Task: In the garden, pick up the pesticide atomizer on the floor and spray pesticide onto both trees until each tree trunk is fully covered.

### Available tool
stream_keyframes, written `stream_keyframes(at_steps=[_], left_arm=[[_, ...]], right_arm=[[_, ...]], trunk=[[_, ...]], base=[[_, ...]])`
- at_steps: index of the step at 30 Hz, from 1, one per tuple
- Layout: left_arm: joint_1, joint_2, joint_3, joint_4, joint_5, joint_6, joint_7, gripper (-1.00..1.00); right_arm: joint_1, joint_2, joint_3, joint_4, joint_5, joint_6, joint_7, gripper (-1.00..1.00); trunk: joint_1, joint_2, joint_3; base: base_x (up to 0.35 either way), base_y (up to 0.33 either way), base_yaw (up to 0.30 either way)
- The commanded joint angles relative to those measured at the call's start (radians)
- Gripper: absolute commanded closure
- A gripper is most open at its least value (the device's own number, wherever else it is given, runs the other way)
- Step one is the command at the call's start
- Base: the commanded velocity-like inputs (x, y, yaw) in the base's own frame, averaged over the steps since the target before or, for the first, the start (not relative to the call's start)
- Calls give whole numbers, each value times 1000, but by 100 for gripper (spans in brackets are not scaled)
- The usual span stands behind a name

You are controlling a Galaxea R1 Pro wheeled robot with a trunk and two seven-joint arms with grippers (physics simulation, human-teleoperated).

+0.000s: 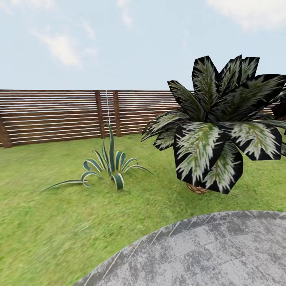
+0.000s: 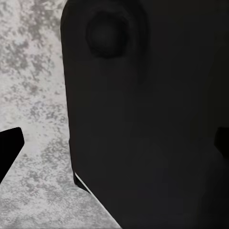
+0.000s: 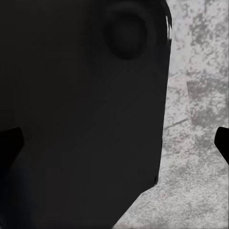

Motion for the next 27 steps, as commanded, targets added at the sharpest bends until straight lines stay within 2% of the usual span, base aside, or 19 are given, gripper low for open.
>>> stream_keyframes(at_steps=[1,6,10,14,22,27], left_arm=[[-1,-2,3,1,5,-1,1,-100],[0,-2,2,2,4,-1,1,-100],[0,-16,2,2,4,-1,1,-100],[-5,-8,-2,-21,3,-23,1,-100],[-31,-10,-2,-66,2,-67,12,-100],[-60,-14,-2,-95,3,-96,13,-100]], right_arm=[[1,6,6,-6,5,6,4,-100],[1,11,9,-6,7,15,3,-100],[-12,18,7,-29,5,13,4,-100],[-15,22,3,-51,2,-8,4,-100],[-18,-5,1,-97,2,-53,3,-100],[-22,-8,1,-125,1,-81,2,-100]], trunk=[[0,0,0],[0,0,0],[0,0,0],[0,0,0],[0,0,0],[0,0,0]], base=[[0,0,0],[0,0,0],[0,0,0],[0,0,0],[0,0,0],[0,0,0]])
